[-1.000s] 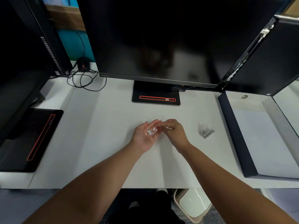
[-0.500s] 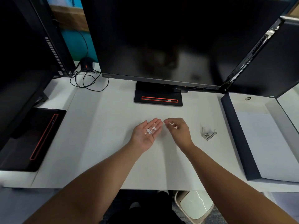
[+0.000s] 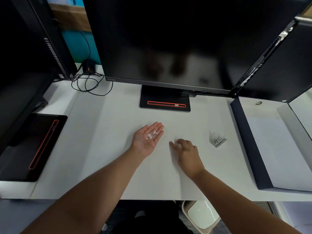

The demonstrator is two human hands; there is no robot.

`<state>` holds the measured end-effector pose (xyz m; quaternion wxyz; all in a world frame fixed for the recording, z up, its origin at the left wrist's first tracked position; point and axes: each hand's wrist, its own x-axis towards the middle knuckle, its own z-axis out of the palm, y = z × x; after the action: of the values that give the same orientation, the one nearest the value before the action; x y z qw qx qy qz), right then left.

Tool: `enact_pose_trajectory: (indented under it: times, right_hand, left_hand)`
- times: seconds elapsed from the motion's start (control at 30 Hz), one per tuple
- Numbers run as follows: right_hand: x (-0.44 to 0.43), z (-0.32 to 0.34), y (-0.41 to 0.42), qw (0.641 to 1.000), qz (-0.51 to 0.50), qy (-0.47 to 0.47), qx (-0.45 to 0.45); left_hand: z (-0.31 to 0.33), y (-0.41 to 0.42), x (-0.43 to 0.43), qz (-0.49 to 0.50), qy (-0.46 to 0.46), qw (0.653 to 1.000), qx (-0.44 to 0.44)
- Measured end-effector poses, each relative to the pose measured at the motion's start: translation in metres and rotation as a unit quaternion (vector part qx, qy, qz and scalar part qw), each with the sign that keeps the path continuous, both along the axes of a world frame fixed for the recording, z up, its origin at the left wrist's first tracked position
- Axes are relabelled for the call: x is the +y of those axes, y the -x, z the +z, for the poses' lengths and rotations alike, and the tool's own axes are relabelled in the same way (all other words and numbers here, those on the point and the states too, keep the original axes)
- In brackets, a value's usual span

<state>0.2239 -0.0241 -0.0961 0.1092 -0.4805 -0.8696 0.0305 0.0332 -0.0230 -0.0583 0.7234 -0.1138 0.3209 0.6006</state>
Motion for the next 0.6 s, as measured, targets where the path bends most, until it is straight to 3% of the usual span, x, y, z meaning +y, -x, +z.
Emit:
enact_pose_trajectory:
  times: [0.07,0.2,0.27,0.33,0.4,0.5,0.6]
  right_hand:
    - [-0.002,0.0,0.002,0.998,0.006,-0.023,-0.059]
    - [-0.002,0.001,0.005,0.996,0.002,-0.017,-0.086]
    - [0.002,0.002,0.007,0.998,-0.011,0.031,-0.052]
    - [0.011,0.007,0.007,0.989,-0.053,0.124,0.06]
    - [0.022,0.023,0.009,0.935,-0.118,0.268,0.2]
    - [0.032,0.053,0.013,0.794,-0.222,0.423,0.375]
    - [0.036,0.072,0.019,0.763,-0.229,0.454,0.398]
  left_hand:
    - [-0.001,0.0,0.001,-0.002,-0.001,1.0,0.0]
    - [-0.001,0.0,0.002,-0.005,-0.002,1.0,0.001]
    - [-0.001,0.0,0.002,-0.008,0.001,1.0,0.004]
    - [-0.001,-0.001,0.001,-0.01,0.001,1.0,0.005]
    - [-0.002,-0.002,0.0,-0.013,0.001,1.0,0.008]
    - [-0.003,-0.006,-0.001,-0.017,0.007,1.0,0.009]
    - [-0.003,-0.012,-0.002,-0.024,0.01,1.0,0.013]
